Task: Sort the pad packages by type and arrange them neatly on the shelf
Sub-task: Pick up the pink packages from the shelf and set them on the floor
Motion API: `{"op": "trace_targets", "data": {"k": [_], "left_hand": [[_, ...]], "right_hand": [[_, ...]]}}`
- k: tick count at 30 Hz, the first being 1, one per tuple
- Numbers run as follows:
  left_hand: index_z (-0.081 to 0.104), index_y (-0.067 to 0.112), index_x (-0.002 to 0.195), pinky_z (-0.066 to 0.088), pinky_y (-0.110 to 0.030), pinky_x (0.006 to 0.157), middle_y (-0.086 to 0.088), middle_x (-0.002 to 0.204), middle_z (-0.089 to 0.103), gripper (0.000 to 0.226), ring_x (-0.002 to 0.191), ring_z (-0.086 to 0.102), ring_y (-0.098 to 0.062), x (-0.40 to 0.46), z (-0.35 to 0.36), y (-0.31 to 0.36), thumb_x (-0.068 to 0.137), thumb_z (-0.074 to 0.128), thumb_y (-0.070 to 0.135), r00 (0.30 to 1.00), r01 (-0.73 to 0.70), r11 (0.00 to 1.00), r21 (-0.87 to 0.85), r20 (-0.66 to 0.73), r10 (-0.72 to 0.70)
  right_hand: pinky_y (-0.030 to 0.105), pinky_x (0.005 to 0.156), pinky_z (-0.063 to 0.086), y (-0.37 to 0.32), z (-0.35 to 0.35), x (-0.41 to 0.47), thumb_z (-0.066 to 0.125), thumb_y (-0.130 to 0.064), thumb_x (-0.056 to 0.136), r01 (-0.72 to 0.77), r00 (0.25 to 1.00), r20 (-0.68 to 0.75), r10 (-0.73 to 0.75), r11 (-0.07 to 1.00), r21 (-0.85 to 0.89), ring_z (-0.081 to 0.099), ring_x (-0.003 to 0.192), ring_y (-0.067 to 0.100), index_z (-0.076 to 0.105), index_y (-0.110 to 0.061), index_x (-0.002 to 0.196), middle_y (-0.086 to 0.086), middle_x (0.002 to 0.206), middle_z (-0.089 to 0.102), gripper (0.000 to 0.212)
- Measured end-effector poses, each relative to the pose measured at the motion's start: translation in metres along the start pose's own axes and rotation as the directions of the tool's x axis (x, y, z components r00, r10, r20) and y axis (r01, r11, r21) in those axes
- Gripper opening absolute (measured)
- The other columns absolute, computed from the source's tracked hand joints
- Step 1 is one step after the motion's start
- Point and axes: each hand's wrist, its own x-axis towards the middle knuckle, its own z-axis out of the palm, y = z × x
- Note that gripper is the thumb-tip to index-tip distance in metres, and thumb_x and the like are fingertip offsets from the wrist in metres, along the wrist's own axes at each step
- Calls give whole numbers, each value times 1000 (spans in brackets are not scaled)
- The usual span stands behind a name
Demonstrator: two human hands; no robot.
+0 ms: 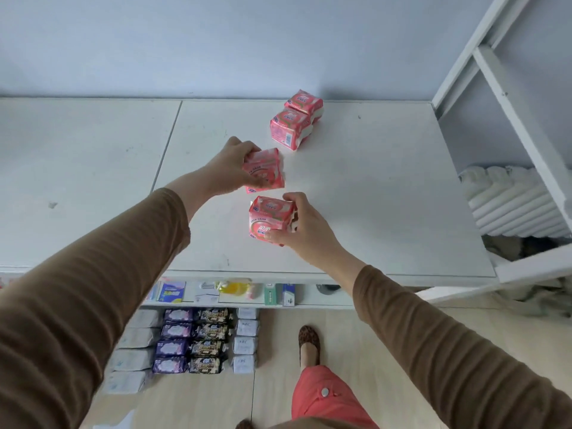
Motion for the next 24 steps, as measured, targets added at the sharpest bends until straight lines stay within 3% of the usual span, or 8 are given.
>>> {"op": "trace_targets", "data": {"k": [3,6,8,14,16,19,24], "left_hand": [[54,27,116,50,-25,68,4,108,52,56,86,57,-8,-67,-2,-8,71,86,32,995,-58,992,-114,-81,49],[51,25,120,52,-23,57,8,89,65,56,64,60,-2,-143,3,-16,75,84,30,993,-92,964,-248,-93,71],[51,24,122,54,-23,55,5,89,67,57,62,63,-6,-191,12,-24,76,84,29,996,-80,950,-302,-62,64],[51,25,123,57,-22,61,2,102,66,56,75,71,-11,-288,54,-71,78,83,20,999,42,904,-425,18,-37],[51,28,123,53,-16,59,5,102,66,54,73,70,-5,-307,75,-91,79,81,19,995,102,901,-421,40,-94],[50,26,128,56,-22,64,2,106,66,55,78,70,-8,-328,113,-121,81,79,19,979,200,882,-427,115,-167],[51,22,126,53,-17,58,1,103,67,48,73,70,-5,-346,188,-164,85,76,17,938,338,844,-416,222,-266]], "right_hand": [[20,73,44,-8,14,-45,84,-47,71,5,998,-67,-1,998,67,59,91,4,51,-26,116,-11,106,63,59],[9,68,39,-17,35,-97,85,-49,71,46,989,-143,-28,992,119,57,83,-1,55,-28,107,-18,95,64,52],[7,66,37,-20,51,-132,85,-51,69,48,985,-168,-24,989,137,56,81,-5,56,-28,106,-23,91,63,52],[26,82,50,12,89,-212,86,-46,69,-120,981,-134,140,982,149,65,97,5,53,-34,115,-14,109,67,58],[29,81,53,33,100,-231,87,-39,70,-181,971,-120,205,966,185,67,91,8,51,-36,114,-13,108,68,57],[36,71,58,65,116,-254,87,-32,69,-275,950,-78,303,929,249,70,81,14,52,-38,109,-13,102,68,54],[14,62,49,130,153,-275,84,-41,58,-386,913,-30,407,885,261,67,81,-2,49,-45,100,-16,99,68,55]]}}
